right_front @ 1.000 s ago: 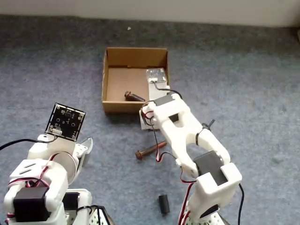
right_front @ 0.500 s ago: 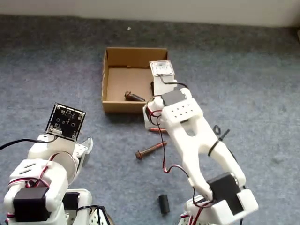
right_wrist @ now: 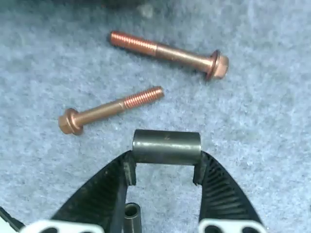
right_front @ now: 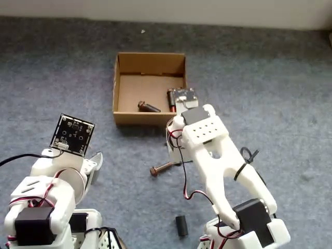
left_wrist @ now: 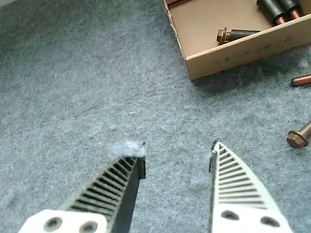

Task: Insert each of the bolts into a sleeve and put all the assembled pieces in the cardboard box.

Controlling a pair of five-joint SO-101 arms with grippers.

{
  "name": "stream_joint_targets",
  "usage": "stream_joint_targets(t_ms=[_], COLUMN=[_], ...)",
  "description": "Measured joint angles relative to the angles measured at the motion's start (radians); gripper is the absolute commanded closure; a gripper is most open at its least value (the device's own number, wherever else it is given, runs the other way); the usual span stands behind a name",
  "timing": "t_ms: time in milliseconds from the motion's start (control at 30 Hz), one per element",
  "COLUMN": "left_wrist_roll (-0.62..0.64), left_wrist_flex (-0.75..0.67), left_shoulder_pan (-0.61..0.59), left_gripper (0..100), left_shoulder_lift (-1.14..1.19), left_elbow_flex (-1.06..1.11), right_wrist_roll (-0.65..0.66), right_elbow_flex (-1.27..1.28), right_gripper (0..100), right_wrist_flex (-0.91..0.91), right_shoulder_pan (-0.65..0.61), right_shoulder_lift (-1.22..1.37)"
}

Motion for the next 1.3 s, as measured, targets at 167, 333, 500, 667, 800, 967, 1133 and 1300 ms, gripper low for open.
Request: stream_joint_targets(t_ms=[167,333,500,667,800,967,1133,1300], left_wrist_roll=[0.0,0.0,0.0,0.0,0.0,0.0,0.0,0.0], left_wrist_flex=[0.0,0.0,0.0,0.0,0.0,0.0,0.0,0.0], left_shoulder_pan=[0.0,0.0,0.0,0.0,0.0,0.0,0.0,0.0], left_gripper=[77,77,77,77,77,77,77,77], left_shoulder_lift=[0.0,0.0,0.0,0.0,0.0,0.0,0.0,0.0], left_elbow_flex=[0.0,0.0,0.0,0.0,0.002,0.003,0.003,0.003], right_wrist_roll=[0.0,0.0,0.178,0.448,0.698,0.977,1.053,1.059], right_elbow_flex=[0.074,0.104,0.104,0.11,0.172,0.319,0.552,0.646], right_gripper=[77.6,74.2,74.2,74.2,74.2,74.2,74.2,74.2], right_wrist_flex=[-0.002,0.006,0.123,0.245,0.262,0.207,-0.066,-0.224], right_shoulder_pan=[0.0,0.0,0.0,0.009,0.055,0.077,0.046,0.0], right_shoulder_lift=[0.0,-0.011,-0.066,-0.212,-0.336,-0.463,-0.503,-0.476])
